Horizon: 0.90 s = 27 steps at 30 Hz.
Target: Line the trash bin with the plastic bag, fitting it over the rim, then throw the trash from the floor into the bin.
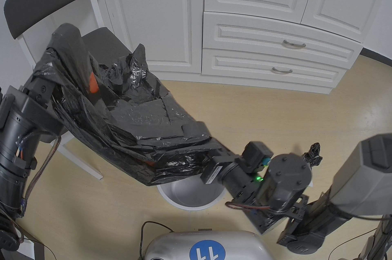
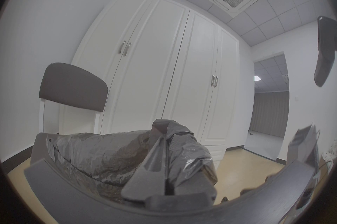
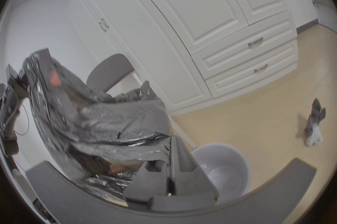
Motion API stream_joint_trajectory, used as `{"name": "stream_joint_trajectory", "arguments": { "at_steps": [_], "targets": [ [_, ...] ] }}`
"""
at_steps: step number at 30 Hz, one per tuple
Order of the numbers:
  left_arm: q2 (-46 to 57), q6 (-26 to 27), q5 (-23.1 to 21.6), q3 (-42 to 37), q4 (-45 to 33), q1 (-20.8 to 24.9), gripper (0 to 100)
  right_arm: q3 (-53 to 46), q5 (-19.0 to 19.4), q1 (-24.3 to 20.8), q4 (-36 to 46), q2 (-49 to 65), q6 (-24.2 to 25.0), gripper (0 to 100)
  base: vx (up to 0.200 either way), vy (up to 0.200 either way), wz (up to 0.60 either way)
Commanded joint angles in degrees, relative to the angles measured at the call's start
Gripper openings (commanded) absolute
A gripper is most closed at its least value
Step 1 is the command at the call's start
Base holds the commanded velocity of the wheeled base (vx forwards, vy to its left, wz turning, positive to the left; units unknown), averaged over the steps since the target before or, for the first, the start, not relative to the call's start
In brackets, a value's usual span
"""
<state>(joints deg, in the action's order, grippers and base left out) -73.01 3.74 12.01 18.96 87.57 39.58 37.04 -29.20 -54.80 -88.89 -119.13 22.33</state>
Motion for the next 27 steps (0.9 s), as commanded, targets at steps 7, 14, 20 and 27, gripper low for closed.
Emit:
{"name": "stream_joint_trajectory", "arguments": {
  "at_steps": [7, 14, 20, 27],
  "targets": [
    [-3.72, 0.04, 0.03, -7.53, -0.47, -0.38, 0, -5.39, 2.92, 4.7, 30.45, 34.93, -4.32, 0, 0.0, 0.0, 0.0],
    [-3.46, 2.94, -0.32, -7.62, -0.2, 0.23, 0, -5.39, 2.92, 4.35, 43.01, 48.2, -4.49, 0, 0.0, 0.0, 0.0],
    [-6.53, 2.59, -0.41, -10.08, -0.55, 1.11, 0, -5.57, 2.92, 4.26, 46.0, 48.73, -4.49, 0, 0.0, 0.0, 0.0],
    [-12.33, 1.27, -0.41, -12.36, -0.47, 1.2, 0, -8.21, 2.92, 3.82, 46.09, 46.7, -5.63, 0, 0.0, 0.0, 0.0]
  ]
}}
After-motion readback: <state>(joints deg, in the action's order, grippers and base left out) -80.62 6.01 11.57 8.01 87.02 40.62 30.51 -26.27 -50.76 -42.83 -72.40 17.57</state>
